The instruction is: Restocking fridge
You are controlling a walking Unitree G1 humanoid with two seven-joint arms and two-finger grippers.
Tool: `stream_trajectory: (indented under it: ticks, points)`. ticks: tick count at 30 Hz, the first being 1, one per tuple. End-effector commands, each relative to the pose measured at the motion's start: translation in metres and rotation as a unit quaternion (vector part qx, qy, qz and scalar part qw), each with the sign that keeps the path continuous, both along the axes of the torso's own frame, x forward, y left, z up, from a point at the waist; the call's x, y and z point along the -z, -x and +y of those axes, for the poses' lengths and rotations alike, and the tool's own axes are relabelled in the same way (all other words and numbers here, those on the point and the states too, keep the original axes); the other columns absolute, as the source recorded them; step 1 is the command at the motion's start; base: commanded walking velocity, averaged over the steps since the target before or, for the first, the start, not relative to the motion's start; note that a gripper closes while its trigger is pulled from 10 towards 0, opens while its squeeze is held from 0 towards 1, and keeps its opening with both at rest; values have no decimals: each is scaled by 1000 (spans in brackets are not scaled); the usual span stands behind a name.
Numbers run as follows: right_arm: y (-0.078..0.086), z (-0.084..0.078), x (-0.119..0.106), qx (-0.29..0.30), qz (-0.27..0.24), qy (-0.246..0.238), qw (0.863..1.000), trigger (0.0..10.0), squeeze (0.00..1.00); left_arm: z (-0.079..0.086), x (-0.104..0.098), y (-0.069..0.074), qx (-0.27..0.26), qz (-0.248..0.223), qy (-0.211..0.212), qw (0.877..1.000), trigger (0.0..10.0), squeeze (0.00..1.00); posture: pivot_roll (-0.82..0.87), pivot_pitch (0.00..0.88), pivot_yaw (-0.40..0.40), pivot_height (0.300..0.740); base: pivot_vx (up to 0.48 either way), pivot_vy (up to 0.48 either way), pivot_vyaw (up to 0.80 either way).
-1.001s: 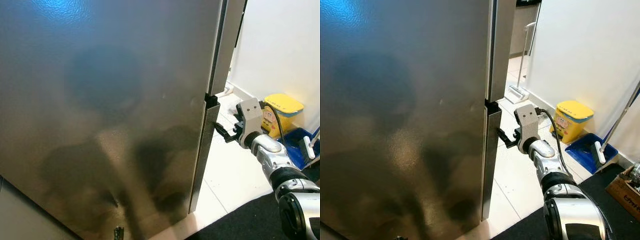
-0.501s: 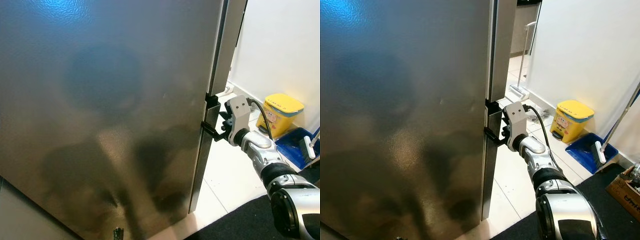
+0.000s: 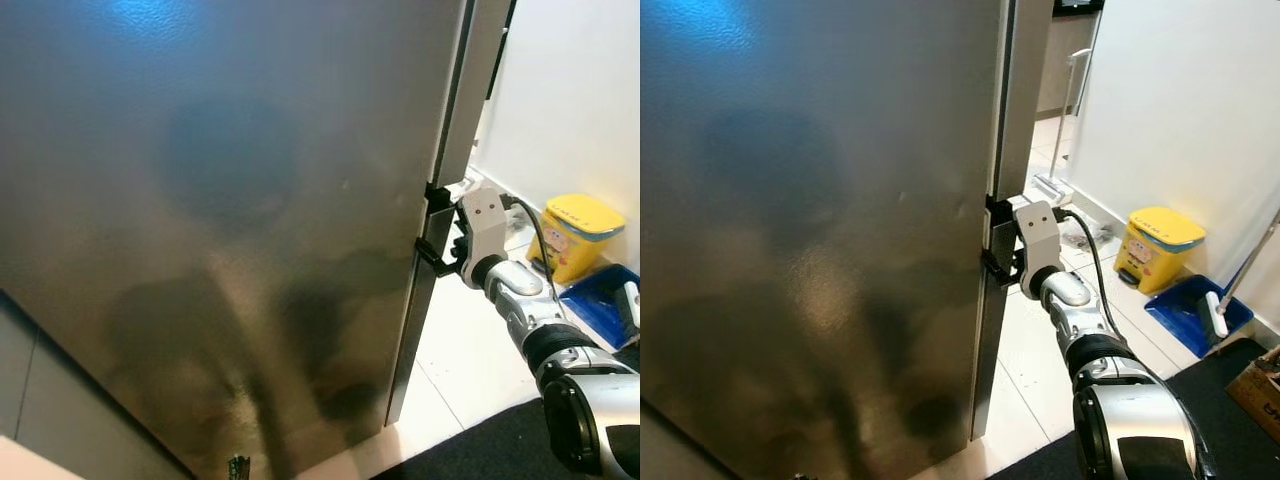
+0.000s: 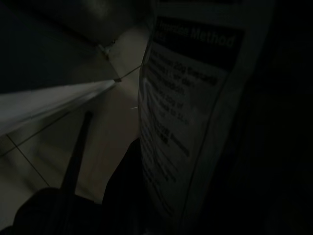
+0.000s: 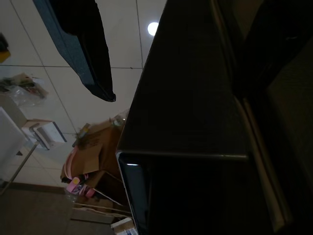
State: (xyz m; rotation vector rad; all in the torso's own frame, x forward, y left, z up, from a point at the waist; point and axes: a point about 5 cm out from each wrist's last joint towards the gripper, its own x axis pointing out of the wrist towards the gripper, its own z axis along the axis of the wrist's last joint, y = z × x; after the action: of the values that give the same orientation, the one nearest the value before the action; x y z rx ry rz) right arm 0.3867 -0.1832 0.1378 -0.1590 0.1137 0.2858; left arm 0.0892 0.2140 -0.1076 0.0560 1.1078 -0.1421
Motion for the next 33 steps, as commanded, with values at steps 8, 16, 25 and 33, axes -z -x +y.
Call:
stream_trajectory:
  ticks: [8, 16, 25, 33]
  points:
    - [1, -36, -7, 94, -16, -1, 995, 10000, 0, 7, -3, -8, 10, -12, -9, 1000, 10000, 0, 50, 0, 16, 740, 0, 0, 0]
    - [4, -49, -6, 120, -15, 0, 993, 10000, 0, 6, -4, -10, 11, -13, -8, 1000, 10000, 0, 47, 0, 17, 740, 0, 0, 0]
    - [7, -62, -7, 146, -15, 5, 989, 10000, 0, 5, -4, -11, 15, -14, -7, 1000, 10000, 0, 44, 0, 22, 740, 0, 0, 0]
    - [9, -70, -7, 164, -15, 8, 986, 10000, 0, 5, -4, -13, 17, -15, -6, 1000, 10000, 0, 47, 0, 21, 740, 0, 0, 0]
